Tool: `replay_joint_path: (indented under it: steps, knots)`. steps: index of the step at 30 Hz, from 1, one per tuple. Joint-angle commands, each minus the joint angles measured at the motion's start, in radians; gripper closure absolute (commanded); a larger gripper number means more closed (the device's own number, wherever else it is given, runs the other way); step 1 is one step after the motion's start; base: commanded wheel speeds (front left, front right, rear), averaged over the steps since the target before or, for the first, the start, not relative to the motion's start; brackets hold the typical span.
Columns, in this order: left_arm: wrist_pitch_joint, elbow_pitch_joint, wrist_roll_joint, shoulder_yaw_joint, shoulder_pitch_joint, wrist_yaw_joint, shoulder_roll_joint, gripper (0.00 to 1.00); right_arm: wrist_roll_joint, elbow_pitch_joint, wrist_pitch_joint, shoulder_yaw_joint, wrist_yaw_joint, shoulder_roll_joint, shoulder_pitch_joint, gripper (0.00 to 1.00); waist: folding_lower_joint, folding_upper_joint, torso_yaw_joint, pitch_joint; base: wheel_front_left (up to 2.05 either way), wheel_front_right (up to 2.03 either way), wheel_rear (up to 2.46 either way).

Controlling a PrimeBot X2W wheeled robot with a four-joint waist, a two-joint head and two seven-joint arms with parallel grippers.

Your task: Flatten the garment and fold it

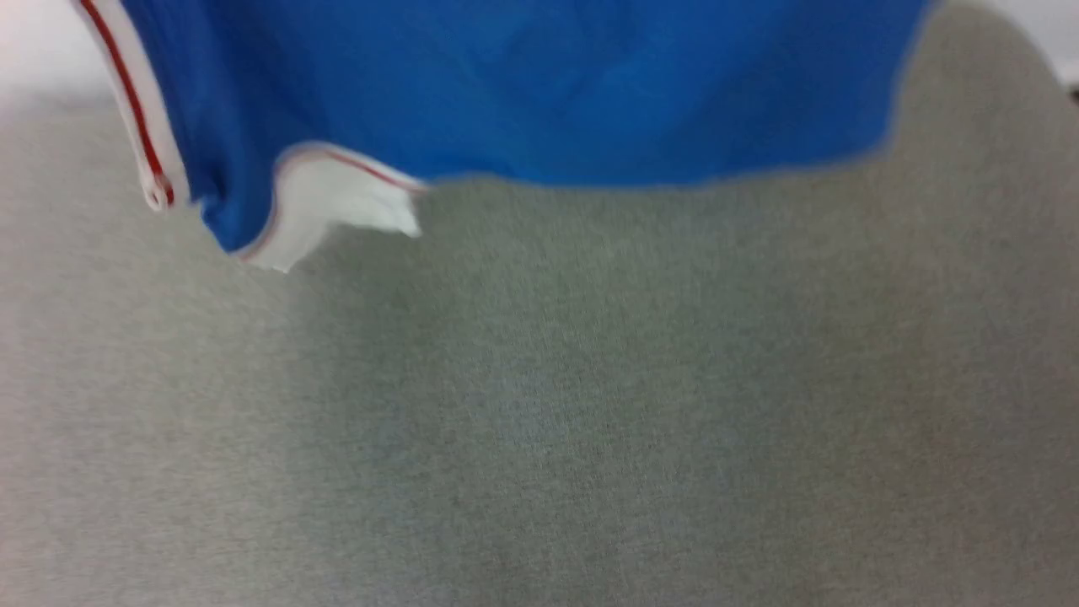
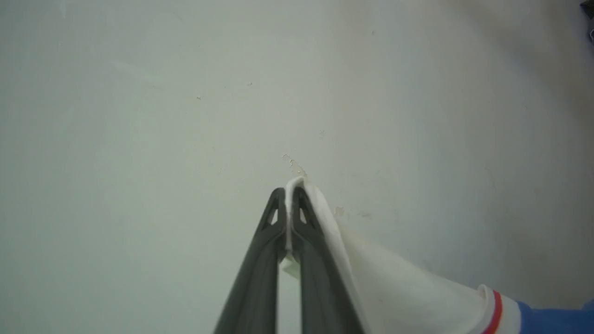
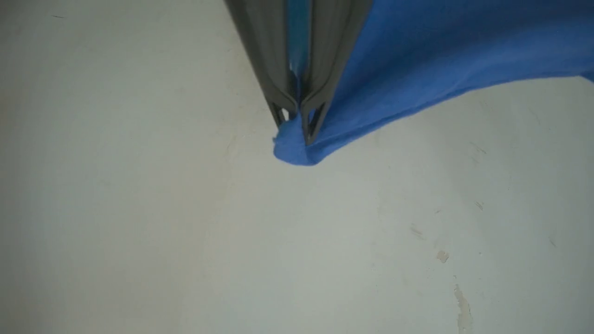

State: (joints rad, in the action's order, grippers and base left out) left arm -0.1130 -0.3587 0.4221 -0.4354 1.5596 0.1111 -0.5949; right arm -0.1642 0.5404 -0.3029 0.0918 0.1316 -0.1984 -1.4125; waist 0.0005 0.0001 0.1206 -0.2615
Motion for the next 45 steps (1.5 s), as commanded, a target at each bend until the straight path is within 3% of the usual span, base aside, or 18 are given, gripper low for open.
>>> replay_joint_path:
  steps: [1,7,13,18,26,32,37,41,45]
  knots:
    - [0.024,-0.012,-0.022,-0.006,0.036,-0.005,-0.005,1.0,0.019,0.027,0.024,-0.006,-0.001,0.015,-0.031,1.0,-0.0005,-0.0001,0.048,-0.166,0.0,0.0,0.0]
    - [0.117,-0.084,-0.059,-0.037,0.171,0.008,0.007,1.0,0.092,0.136,0.115,-0.028,-0.001,0.048,-0.153,1.0,-0.0005,-0.0001,0.047,-0.246,0.0,0.0,0.0]
    - [0.189,-0.117,-0.026,-0.1,0.218,0.018,0.029,1.0,0.14,0.196,0.183,-0.004,-0.001,0.034,-0.225,1.0,-0.0005,-0.0001,0.021,-0.354,0.0,0.0,0.0]
    - [0.228,-0.121,0.041,-0.162,0.201,0.019,0.027,1.0,0.142,0.237,0.219,0.027,-0.001,0.015,-0.231,1.0,-0.0005,-0.0001,0.002,-0.418,0.0,0.0,0.0]
    - [0.262,-0.031,0.263,-0.3,0.117,0.019,-0.028,1.0,0.054,0.263,0.284,0.142,-0.001,-0.038,-0.175,1.0,-0.0005,-0.0001,-0.037,-0.443,0.0,0.0,0.0]
    - [0.271,0.132,0.408,-0.387,-0.01,0.019,-0.113,1.0,-0.125,0.092,0.279,0.251,-0.001,-0.158,-0.025,1.0,-0.0005,-0.0001,-0.07,-0.39,0.0,0.0,0.0]
    - [0.299,0.265,0.493,-0.413,-0.214,0.005,-0.176,1.0,-0.254,-0.131,0.23,0.226,-0.001,-0.283,0.235,1.0,-0.0005,-0.0001,-0.083,-0.299,0.0,0.0,0.0]
    - [0.324,0.398,0.529,-0.438,-0.412,-0.071,-0.235,1.0,-0.29,-0.295,0.181,0.123,-0.001,-0.334,0.487,1.0,-0.0005,-0.0001,-0.087,-0.227,0.0,0.0,0.0]
    - [0.349,0.512,0.532,-0.48,-0.629,-0.178,-0.297,1.0,-0.276,-0.431,0.138,-0.003,-0.001,-0.318,0.75,1.0,-0.0005,-0.0001,-0.089,-0.149,0.0,0.0,0.0]
